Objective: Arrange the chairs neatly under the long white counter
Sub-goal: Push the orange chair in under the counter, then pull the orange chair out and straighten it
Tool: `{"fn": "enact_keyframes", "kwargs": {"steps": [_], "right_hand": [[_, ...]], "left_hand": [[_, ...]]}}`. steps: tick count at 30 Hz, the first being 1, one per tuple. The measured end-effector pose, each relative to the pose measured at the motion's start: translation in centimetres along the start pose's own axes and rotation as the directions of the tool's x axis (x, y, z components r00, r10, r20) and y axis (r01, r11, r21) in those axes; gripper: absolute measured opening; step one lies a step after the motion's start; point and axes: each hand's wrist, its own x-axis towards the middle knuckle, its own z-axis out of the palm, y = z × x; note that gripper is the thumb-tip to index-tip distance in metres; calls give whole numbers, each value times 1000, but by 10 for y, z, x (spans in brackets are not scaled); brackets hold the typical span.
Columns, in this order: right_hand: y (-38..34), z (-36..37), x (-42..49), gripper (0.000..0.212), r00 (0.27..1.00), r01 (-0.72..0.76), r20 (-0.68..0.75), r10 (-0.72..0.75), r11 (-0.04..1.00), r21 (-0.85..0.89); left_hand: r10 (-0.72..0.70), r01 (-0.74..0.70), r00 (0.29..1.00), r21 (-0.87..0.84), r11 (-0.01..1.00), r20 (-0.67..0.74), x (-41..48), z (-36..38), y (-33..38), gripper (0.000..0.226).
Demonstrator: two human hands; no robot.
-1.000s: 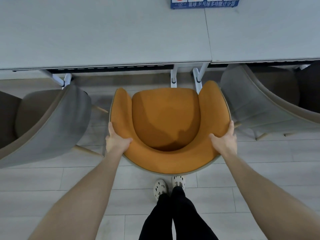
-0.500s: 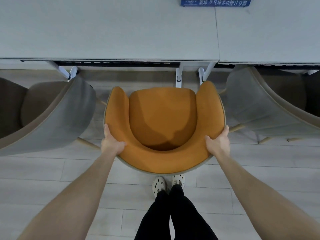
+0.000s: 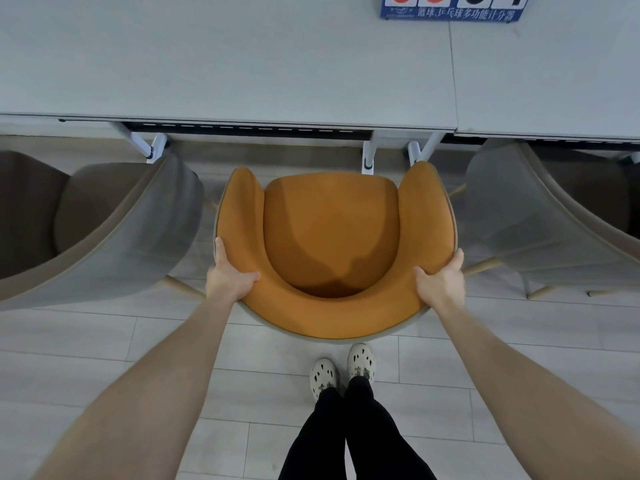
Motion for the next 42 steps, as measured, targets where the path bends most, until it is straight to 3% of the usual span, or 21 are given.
{"fn": "enact_keyframes", "kwargs": {"steps": [4, 7, 9, 11, 13, 15, 18, 22, 28, 32, 36, 42], "right_hand": [[-3, 2, -6, 112, 1000, -5, -15, 4, 998, -66], [-14, 15, -22, 113, 994, 77, -56, -99, 948, -308], [-26, 26, -39, 104, 984, 126, -48, -171, 863, -489], [-42, 43, -62, 83, 956, 249, 10, -295, 788, -563], [-62, 67, -93, 65, 896, 427, 126, -427, 748, -508], [-85, 101, -127, 66, 838, 545, 270, -474, 754, -367], [-120, 158, -177, 73, 779, 616, 374, -503, 724, -309], [-155, 226, -224, 75, 782, 617, 386, -490, 697, -365], [-186, 276, -232, 101, 850, 526, 386, -359, 609, -594], [-194, 288, -221, 105, 848, 530, 414, -331, 537, -656], [-196, 289, -211, 105, 843, 536, 425, -331, 440, -721], [-199, 296, -205, 107, 812, 568, 440, -385, 345, -747]], "left_hand": [[51, -51, 996, -9, 999, 67, -4, -11, -8, 125], [103, -107, 989, 29, 994, 109, -10, -24, -11, 109], [149, -157, 980, 52, 986, 132, -15, -35, -13, 101], [208, -221, 967, 72, 973, 150, -16, -48, -18, 90], [266, -282, 949, 76, 956, 170, -12, -61, -27, 75], [317, -338, 930, 95, 936, 189, -4, -77, -38, 67], [355, -386, 912, 141, 912, 204, 15, -109, -60, 62], [423, -465, 882, 236, 853, 208, 45, -157, -92, 56], [513, -493, 852, 496, 715, 107, 100, -227, -157, 63], [584, -455, 811, 675, 581, 44, 137, -244, -180, 87], [453, -432, 881, 621, 654, 137, 167, -245, -187, 110], [507, -455, 849, 693, 560, 148, 176, -233, -193, 123]]}}
